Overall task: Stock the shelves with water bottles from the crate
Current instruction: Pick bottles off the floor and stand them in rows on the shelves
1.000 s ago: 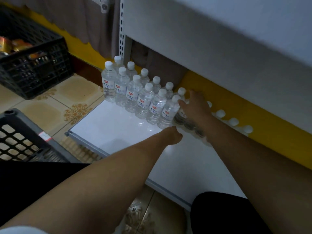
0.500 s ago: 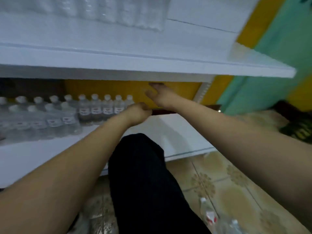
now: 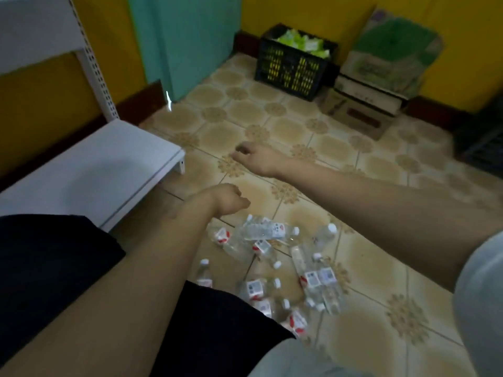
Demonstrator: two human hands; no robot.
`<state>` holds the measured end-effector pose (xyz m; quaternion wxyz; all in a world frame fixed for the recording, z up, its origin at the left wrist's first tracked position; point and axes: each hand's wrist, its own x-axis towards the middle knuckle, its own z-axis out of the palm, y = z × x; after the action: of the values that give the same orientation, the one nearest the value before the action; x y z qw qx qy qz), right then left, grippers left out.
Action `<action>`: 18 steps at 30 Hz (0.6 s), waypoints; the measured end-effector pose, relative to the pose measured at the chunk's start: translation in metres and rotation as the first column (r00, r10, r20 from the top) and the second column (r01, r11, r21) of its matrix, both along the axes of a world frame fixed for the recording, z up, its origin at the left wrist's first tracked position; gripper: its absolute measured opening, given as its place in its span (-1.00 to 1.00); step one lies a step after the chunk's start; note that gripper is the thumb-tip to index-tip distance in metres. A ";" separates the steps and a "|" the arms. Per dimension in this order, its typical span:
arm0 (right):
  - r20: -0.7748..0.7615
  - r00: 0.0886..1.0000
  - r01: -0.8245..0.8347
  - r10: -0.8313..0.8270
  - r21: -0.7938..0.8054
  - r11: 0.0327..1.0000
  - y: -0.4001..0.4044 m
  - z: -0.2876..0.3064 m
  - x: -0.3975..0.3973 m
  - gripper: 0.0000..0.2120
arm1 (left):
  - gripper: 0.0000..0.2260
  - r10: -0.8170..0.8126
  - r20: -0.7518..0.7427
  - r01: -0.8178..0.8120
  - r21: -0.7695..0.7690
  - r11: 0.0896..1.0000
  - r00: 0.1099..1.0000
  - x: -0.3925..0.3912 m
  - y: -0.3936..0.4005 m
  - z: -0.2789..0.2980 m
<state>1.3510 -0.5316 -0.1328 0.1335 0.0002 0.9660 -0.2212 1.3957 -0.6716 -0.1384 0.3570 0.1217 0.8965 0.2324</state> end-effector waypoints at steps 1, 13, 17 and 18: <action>0.043 0.999 0.020 -0.021 0.024 1.000 0.016 -0.025 0.006 -0.46 | -0.53 -0.013 0.084 0.015 -0.019 1.000 0.996 0.004 0.010 -0.014; 0.419 0.726 0.563 -0.546 0.095 0.821 0.117 -0.246 0.032 -0.41 | -0.65 0.151 0.180 -0.157 0.019 0.987 0.972 -0.058 0.055 -0.096; 0.641 0.371 0.915 -0.672 -0.129 0.382 0.122 -0.300 0.040 -0.38 | -0.71 0.244 0.557 -0.218 -0.115 0.969 0.794 -0.022 0.024 -0.160; 0.732 0.278 0.960 -0.622 -0.195 0.199 0.120 -0.308 0.041 -0.47 | -0.68 0.219 0.610 -0.104 -0.218 0.970 0.761 -0.017 0.015 -0.170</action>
<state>1.3923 -0.4115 -0.4408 0.2276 0.5378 0.5980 -0.5489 1.3790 -0.6566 -0.3086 0.6238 -0.0720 0.7489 0.2118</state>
